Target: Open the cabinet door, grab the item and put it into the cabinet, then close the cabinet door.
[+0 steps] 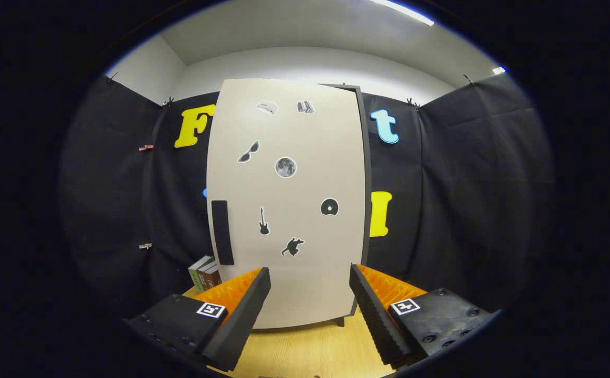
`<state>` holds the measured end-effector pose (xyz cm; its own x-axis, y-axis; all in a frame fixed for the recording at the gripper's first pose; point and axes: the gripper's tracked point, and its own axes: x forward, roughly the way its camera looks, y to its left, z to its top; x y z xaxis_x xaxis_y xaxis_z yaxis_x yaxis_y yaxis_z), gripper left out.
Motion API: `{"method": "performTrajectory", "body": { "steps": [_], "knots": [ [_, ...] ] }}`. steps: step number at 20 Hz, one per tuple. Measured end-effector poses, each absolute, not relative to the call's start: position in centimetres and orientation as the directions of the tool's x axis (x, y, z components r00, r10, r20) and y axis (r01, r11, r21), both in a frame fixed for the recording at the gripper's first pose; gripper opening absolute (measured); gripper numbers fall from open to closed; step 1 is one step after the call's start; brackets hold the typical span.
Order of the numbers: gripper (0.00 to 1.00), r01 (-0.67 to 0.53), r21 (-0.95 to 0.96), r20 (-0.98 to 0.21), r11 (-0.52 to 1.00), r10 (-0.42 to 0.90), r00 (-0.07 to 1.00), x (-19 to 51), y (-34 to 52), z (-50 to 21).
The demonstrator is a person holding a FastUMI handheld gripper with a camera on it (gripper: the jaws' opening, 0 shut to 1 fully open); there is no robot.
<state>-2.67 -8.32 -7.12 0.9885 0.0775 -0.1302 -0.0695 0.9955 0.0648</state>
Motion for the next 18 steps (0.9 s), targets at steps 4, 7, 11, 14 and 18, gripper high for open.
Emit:
{"method": "performTrajectory", "body": {
  "steps": [4,7,11,14,18],
  "knots": [
    [0.98,-0.074,0.066,-0.117,0.995,0.082,0.990,-2.4,-8.1,-6.7],
    [0.98,-0.083,0.068,-0.112,0.994,0.090,0.990,-2.4,-7.8,-6.6],
    [0.98,-0.075,0.037,-0.112,0.997,0.078,0.991,-2.4,-8.0,-6.5],
    [0.98,-0.088,0.036,-0.113,0.995,0.092,0.989,-2.3,-7.4,-6.3],
    [0.96,-0.093,0.032,-0.108,0.995,0.096,0.990,-2.2,-7.0,-6.2]
  ]
}}
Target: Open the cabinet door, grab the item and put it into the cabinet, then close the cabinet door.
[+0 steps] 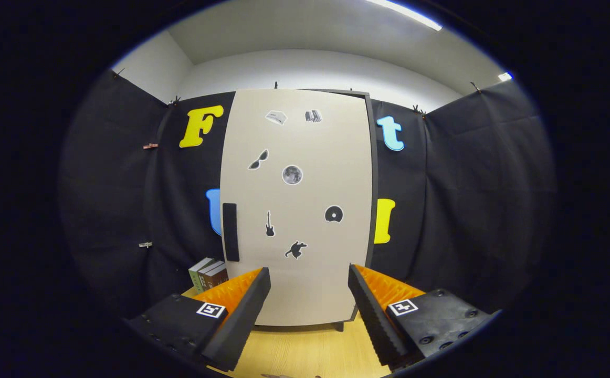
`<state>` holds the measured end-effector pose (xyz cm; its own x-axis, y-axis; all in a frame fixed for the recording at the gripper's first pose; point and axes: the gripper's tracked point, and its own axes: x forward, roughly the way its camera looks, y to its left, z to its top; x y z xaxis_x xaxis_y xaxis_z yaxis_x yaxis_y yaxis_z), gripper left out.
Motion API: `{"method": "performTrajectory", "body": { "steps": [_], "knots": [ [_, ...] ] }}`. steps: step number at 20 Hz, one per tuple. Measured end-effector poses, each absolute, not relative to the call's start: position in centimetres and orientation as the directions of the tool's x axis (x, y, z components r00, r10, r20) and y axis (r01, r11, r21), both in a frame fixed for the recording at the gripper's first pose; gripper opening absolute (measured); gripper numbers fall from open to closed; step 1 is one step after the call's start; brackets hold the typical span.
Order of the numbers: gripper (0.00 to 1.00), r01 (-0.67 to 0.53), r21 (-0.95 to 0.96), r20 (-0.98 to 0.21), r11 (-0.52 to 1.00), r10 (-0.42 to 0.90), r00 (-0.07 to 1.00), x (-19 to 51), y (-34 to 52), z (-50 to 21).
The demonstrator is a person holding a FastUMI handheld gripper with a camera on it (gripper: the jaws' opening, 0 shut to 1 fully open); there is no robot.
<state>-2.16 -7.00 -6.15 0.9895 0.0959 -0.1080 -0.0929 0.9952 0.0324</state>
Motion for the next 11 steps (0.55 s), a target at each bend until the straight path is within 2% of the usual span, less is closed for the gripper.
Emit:
{"method": "performTrajectory", "body": {
  "steps": [11],
  "knots": [
    [0.96,-0.094,0.040,-0.114,0.995,0.098,0.989,-2.21,-6.64,-6.21]
  ]
}}
